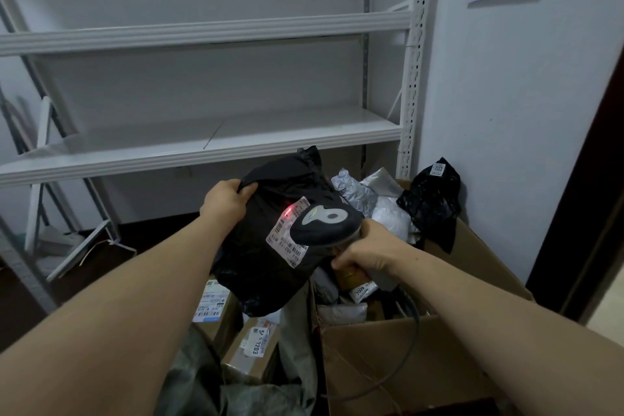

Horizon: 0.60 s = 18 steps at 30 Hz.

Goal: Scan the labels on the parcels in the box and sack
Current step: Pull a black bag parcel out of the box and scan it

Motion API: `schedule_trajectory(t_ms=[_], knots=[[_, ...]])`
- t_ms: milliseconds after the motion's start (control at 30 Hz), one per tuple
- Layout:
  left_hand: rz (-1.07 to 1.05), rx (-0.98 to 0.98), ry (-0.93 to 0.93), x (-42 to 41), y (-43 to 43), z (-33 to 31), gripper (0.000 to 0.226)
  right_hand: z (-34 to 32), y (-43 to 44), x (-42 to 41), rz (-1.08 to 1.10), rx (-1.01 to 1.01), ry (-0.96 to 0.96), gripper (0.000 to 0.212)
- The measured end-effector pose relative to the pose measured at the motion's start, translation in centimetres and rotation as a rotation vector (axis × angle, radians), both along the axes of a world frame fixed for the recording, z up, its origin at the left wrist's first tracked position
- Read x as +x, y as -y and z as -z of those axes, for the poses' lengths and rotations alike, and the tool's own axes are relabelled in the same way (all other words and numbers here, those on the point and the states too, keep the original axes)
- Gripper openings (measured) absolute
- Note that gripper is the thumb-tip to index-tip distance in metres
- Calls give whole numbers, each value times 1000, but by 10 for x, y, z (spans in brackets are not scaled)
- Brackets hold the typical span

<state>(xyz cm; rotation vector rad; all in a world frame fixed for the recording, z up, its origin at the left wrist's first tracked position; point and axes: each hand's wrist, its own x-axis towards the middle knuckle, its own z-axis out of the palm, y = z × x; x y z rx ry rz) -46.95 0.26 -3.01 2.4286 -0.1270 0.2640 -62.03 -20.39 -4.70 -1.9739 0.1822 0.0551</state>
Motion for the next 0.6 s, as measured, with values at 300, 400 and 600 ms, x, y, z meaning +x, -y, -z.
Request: schedule_trajectory(t_ms=[300, 400, 600], knots=[[-13, -43, 16, -1, -5, 2, 37, -4, -8, 1, -39, 50, 10, 13], [-44, -124, 42, -2, -7, 6, 33, -3, -11, 2, -58, 217, -63, 13], [-181, -343, 166, -6, -11, 14, 33, -5, -5, 1, -28, 408, -177, 20]])
